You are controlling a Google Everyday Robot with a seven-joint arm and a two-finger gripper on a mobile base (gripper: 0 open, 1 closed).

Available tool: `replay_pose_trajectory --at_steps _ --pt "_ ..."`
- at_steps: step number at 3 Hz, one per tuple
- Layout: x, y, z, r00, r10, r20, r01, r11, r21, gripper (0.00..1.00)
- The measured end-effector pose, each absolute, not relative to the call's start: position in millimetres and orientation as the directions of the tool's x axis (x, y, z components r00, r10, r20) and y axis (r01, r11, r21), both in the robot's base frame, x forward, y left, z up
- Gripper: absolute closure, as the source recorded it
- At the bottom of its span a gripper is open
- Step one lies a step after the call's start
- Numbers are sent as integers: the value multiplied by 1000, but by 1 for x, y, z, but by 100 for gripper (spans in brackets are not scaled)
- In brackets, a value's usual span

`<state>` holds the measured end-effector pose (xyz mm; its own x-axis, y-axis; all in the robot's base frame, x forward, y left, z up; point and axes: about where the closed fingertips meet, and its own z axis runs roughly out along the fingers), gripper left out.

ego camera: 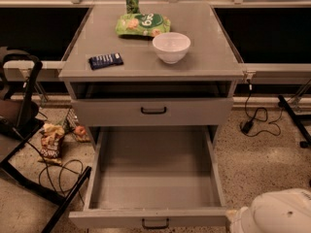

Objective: Close middle drawer

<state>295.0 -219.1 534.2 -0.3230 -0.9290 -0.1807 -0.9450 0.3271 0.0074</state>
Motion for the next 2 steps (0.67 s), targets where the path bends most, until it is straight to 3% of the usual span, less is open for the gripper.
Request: replay_pose_trajectory --at_steps 2 --pt "307 -182 408 -270 -908 -321 -963 254 90 64"
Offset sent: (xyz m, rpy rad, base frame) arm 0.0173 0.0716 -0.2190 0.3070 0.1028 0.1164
